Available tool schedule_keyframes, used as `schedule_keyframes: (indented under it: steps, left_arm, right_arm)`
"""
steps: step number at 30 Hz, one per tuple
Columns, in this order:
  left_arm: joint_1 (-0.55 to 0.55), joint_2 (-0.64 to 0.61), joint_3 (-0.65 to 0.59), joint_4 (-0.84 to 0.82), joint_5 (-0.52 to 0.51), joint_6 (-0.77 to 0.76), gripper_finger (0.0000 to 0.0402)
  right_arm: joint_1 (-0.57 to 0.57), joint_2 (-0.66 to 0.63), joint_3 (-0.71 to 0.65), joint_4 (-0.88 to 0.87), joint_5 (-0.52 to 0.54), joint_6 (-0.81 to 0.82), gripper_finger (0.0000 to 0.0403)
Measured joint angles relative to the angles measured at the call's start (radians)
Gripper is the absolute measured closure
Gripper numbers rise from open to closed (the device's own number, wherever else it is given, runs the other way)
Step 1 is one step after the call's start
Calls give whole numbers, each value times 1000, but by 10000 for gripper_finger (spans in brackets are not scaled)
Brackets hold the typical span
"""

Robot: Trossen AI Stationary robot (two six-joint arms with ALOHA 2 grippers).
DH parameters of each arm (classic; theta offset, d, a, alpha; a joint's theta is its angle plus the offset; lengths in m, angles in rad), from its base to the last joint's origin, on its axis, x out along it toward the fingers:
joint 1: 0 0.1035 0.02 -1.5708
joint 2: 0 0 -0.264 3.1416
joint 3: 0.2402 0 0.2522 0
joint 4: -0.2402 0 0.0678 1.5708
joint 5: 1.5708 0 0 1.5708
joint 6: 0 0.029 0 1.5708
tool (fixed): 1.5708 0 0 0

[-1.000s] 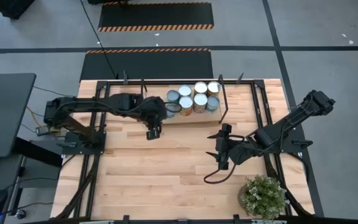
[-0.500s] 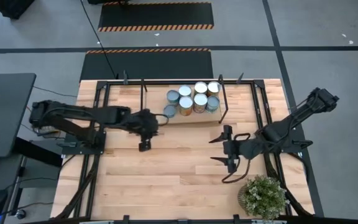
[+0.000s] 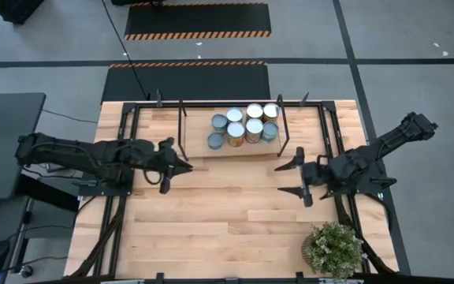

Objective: Pick and place cans onto a shelf
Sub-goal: Return to Home Position

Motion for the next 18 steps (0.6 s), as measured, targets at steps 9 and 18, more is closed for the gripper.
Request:
schedule_keyframes:
  steps: [9, 18]
  left_arm:
    - [0, -189, -201, 227, 4, 52, 352]
    - [3, -436, -391, 292, -22, 78, 352]
  right_arm:
    - [-47, -188, -106, 13, 6, 12, 103]
    - [-107, -389, -237, 79, 16, 28, 103]
